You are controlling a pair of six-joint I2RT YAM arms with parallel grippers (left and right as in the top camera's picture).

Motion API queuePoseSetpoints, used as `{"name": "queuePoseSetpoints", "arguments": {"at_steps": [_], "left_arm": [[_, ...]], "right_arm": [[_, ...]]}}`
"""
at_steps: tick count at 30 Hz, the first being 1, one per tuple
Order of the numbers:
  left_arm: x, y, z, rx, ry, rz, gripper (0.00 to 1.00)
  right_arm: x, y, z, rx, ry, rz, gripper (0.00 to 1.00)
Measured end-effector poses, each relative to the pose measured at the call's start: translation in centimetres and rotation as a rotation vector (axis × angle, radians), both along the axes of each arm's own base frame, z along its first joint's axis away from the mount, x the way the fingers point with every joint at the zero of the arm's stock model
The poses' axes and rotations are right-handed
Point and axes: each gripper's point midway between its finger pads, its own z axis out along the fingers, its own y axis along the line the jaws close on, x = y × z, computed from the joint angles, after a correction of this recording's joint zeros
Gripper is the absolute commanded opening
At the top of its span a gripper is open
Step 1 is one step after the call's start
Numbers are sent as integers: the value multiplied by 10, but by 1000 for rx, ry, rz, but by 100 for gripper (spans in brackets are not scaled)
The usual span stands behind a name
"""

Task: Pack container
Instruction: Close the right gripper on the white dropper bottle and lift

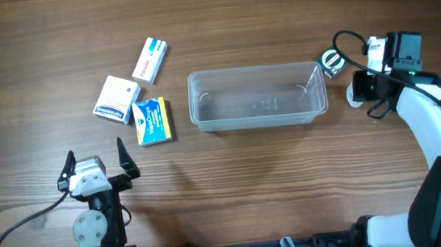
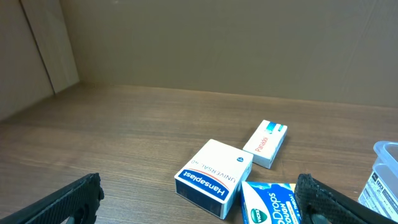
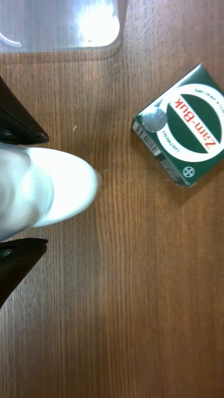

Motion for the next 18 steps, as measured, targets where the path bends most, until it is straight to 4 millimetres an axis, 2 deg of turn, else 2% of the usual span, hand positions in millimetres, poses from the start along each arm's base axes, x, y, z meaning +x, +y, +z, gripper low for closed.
{"name": "queuePoseSetpoints", "arguments": {"at_steps": [2, 6, 14, 18], "left_arm": [[0, 0, 0, 0, 0, 0, 100], [0, 0, 0, 0, 0, 0, 100], [0, 0, 0, 0, 0, 0, 100], [0, 0, 0, 0, 0, 0, 100]], "right_arm": [[0, 0, -6, 3, 16, 0, 53], [2, -1, -6, 2, 10, -1, 47], [3, -1, -6, 0, 9, -5, 25], [3, -1, -6, 1, 7, -7, 25]]}}
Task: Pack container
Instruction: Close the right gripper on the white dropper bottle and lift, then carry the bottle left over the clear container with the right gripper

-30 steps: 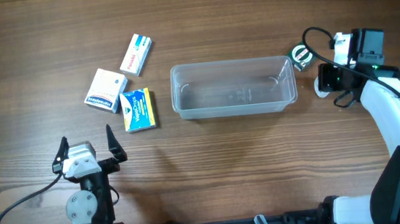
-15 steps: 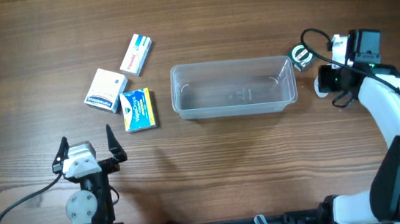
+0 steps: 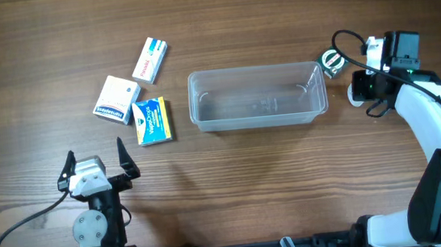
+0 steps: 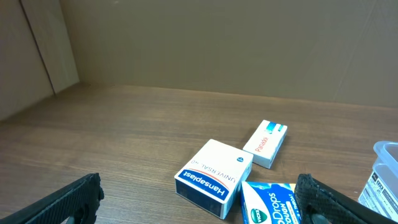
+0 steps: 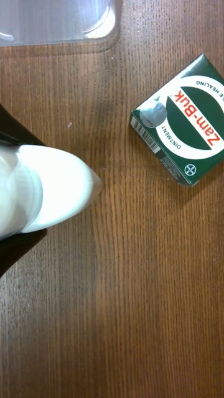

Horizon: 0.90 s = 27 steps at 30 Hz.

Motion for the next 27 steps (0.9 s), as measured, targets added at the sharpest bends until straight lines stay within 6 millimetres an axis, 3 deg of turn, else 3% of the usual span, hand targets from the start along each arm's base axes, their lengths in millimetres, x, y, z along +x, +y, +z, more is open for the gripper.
{"name": "queuePoseSetpoints", "arguments": {"at_steps": [7, 10, 18, 21, 27], "left_arm": [[0, 0, 0, 0, 0, 0, 100], [0, 0, 0, 0, 0, 0, 100], [0, 0, 0, 0, 0, 0, 100], [0, 0, 0, 0, 0, 0, 100], [0, 0, 0, 0, 0, 0, 100]], "right_arm": [[-1, 0, 2, 11, -2, -26, 24], [-4, 1, 12, 15, -21, -39, 20], [-14, 9, 89, 34, -165, -88, 15], [-19, 30, 124, 86, -232, -72, 13], [-29, 74, 160, 165, -262, 1, 12]]}}
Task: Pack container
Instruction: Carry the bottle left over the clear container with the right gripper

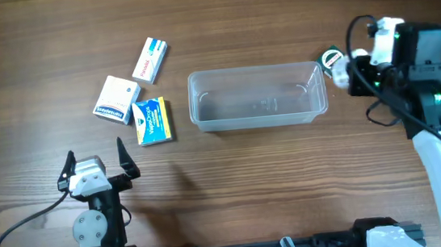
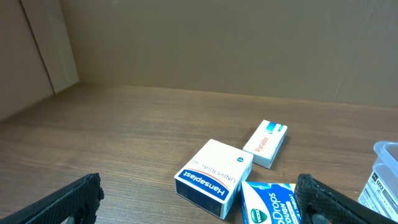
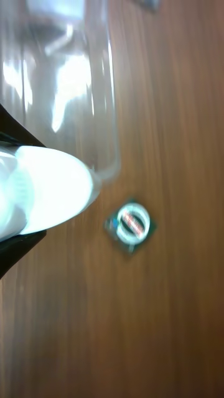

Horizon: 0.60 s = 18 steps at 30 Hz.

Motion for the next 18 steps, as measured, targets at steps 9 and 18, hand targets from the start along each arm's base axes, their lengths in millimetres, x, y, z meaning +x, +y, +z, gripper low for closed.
{"name": "queuePoseSetpoints", "arguments": {"at_steps": [9, 18], "left_arm": [[0, 0, 0, 0, 0, 0, 100], [0, 0, 0, 0, 0, 0, 100]], "right_arm": [[-2, 72, 33, 40, -52, 137, 10], [6, 103, -8, -17, 66, 134, 10]]}}
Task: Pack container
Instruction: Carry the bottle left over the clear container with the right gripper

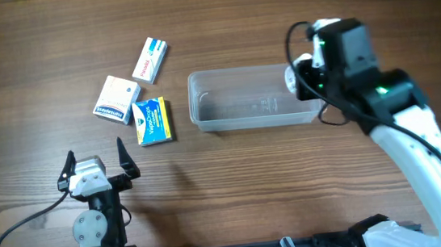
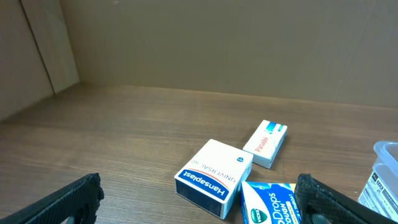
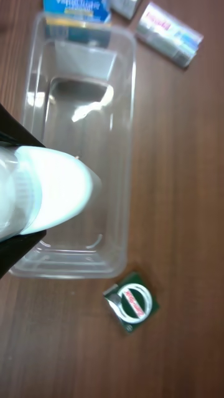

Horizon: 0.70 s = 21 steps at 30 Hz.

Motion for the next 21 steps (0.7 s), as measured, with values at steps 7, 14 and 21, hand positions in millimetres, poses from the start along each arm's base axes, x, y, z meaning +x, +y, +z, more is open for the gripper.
{"name": "queuePoseSetpoints", "arguments": {"at_steps": [7, 14, 21], "left_arm": [[0, 0, 0, 0, 0, 0, 100], [0, 0, 0, 0, 0, 0, 100], [0, 0, 0, 0, 0, 0, 100]], "right_arm": [[11, -3, -40, -78, 96, -63, 10], [16, -4, -64, -104, 155, -95, 11], [20, -6, -88, -141, 209, -100, 12]]}}
